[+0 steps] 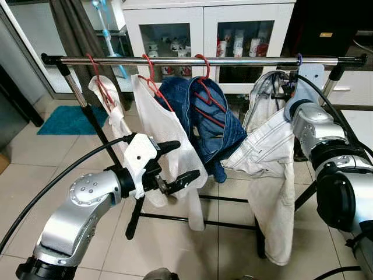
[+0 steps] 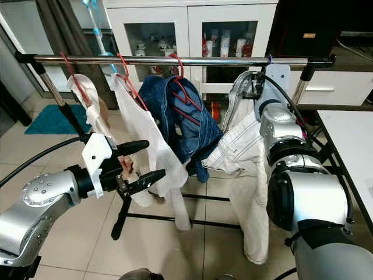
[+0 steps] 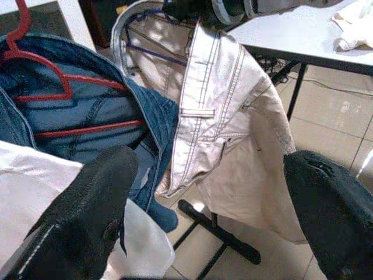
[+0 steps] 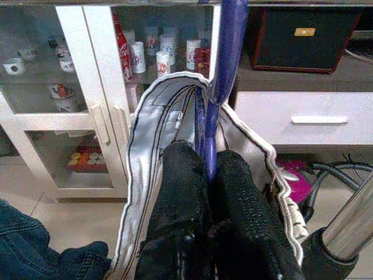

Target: Hang hanger

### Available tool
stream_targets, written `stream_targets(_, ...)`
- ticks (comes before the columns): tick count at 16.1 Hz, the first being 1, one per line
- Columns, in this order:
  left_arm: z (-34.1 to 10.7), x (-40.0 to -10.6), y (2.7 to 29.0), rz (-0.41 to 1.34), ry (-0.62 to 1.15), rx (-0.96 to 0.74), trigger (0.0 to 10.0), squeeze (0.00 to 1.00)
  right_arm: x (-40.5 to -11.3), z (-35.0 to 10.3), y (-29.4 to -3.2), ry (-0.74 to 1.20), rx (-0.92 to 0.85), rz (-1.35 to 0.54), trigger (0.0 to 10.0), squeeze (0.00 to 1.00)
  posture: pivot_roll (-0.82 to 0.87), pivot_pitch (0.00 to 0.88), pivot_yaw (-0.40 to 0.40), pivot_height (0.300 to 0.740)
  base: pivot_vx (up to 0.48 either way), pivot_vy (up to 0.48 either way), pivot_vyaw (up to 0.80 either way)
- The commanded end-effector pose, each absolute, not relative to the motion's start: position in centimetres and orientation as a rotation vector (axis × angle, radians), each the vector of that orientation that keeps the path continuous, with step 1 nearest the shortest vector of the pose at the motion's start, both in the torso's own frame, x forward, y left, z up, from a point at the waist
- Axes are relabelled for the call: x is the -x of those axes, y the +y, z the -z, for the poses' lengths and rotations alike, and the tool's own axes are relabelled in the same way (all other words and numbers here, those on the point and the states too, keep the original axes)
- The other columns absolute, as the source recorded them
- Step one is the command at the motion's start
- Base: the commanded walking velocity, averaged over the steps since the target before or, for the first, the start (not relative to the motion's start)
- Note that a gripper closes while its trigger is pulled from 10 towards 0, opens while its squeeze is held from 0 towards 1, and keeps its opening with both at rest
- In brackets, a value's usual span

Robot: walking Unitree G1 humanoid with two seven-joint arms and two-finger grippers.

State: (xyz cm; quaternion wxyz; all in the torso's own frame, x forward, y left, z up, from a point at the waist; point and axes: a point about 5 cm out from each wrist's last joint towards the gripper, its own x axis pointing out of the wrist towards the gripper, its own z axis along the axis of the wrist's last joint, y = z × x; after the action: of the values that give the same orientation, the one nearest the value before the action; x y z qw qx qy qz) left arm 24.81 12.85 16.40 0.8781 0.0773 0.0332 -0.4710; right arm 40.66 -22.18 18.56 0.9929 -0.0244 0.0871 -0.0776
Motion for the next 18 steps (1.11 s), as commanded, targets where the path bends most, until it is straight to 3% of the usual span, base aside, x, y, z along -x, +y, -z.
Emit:
stream_targets(1,-17.2,-25.0,13.0,0.97,0.044,-0.151,10.0,0.0,-40.3,-17.4,-22.4,0.203,0.012,0.167,10.0,0.0,0.08,0.065,0.121,0.74,0.0,0.0,0.0)
stream_targets(2,-17.3,-25.0,13.0,0.967,0.037,-0.143,10.0,0.0,-40.3,-17.7,-22.6,0.173,0.022,0.167,10.0,1.0,0.08,0.064,0.122,0.74,0.0,0.0,0.0)
stream_targets(7,-18.0,-25.7,12.3,0.957,-0.023,-0.1,10.0,0.0,-40.1,-19.3,-22.6,-0.024,0.072,0.08,10.0,1.0,0.04,0.04,0.132,0.74,0.0,0.0,0.0)
stream_targets(10,-18.3,-26.2,12.0,0.949,-0.044,-0.079,10.0,0.0,-39.3,-19.6,-21.7,-0.127,-0.021,-0.009,10.0,1.0,0.01,0.023,0.132,0.74,0.0,0.0,0.0)
stream_targets(16,-16.8,-27.3,13.3,0.739,-0.008,-0.093,10.0,0.0,-32.4,-19.5,-19.0,-0.224,-0.092,-0.127,10.0,1.0,-0.05,0.003,0.118,0.74,0.0,0.0,0.0)
stream_targets(18,-15.8,-26.4,15.0,0.511,0.003,-0.01,10.0,0.0,-27.8,-17.5,-16.5,-0.156,-0.091,-0.196,10.0,1.0,-0.07,0.0,0.109,0.74,0.0,0.0,0.0)
